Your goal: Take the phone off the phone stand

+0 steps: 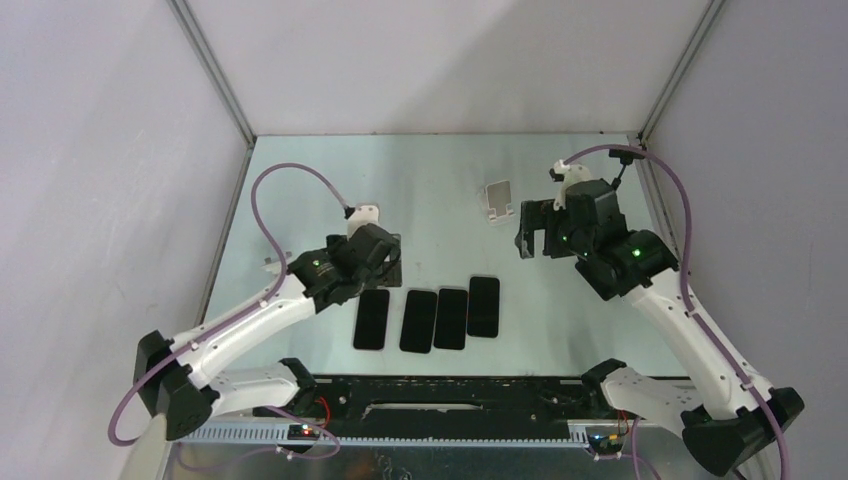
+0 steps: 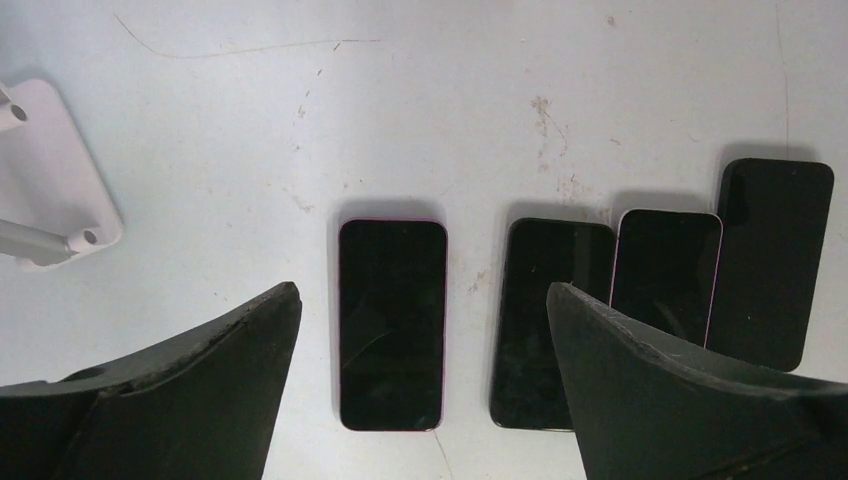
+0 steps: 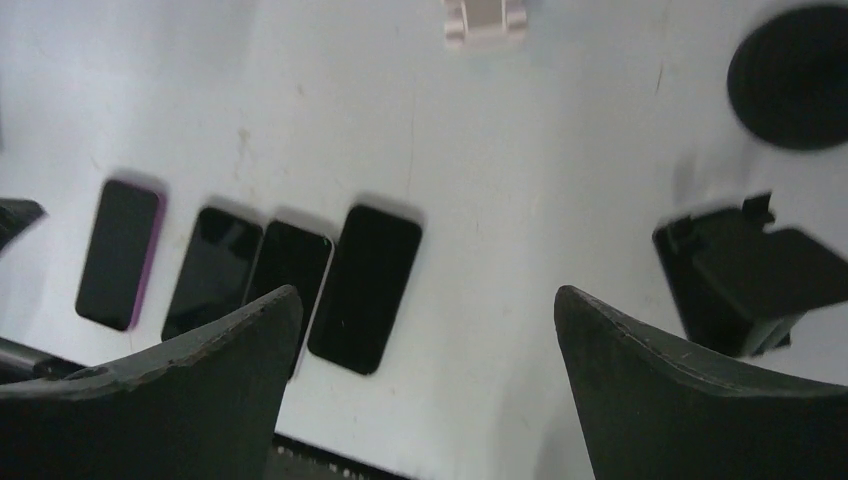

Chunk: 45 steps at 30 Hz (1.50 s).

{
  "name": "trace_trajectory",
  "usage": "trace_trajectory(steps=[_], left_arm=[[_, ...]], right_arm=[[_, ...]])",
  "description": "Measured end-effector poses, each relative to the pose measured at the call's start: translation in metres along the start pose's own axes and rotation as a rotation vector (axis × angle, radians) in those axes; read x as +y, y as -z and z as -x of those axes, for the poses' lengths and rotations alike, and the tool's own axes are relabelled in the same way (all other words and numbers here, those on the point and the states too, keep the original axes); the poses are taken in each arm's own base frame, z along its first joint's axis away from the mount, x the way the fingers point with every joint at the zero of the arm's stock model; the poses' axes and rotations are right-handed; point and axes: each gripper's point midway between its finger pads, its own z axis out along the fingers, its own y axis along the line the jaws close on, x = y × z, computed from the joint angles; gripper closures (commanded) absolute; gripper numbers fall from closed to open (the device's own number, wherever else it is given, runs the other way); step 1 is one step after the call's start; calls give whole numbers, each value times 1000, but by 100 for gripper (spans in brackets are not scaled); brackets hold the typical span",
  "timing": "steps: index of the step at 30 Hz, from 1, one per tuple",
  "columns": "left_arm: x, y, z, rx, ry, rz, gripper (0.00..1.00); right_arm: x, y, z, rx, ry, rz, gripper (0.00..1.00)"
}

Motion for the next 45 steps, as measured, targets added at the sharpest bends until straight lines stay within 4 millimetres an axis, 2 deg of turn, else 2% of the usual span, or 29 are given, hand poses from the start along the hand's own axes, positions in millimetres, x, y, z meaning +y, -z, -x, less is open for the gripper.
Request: trace_trajectory(steps=[3,7,13,17,21,25,29,35,45], left_arm=[[3,6,5,-24,-10,-16,0],[9,19,12,-68,5,-41,0],[18,38,24,-159,46,-83,0],[34,60,32,-276,95,-131,0],[54,90,50,-425,171,-161,0],[68,104,60,-507,205,-149,0],[78,101,58,-524,193,-101,0],[91,104,56,-559,194,-71,0],[95,111,63,-601,220,-66,0]], right_arm=[[-4,-5,-23,107,-16,-29,1],[-8,-8,-41,191,-45,-61,1],[-5,-7,-48,220,-56,-45,1],[-8,-6,-53,219,-55,-50,1],[-15,-2,-65,214,-43,-60,1],[-20,7,-76,160,-39,-45,1],[-26,19,-72,61,-49,-48,1],[-34,32,-55,-99,-78,-69,1],[-48,56,-32,-393,-139,-77,1]])
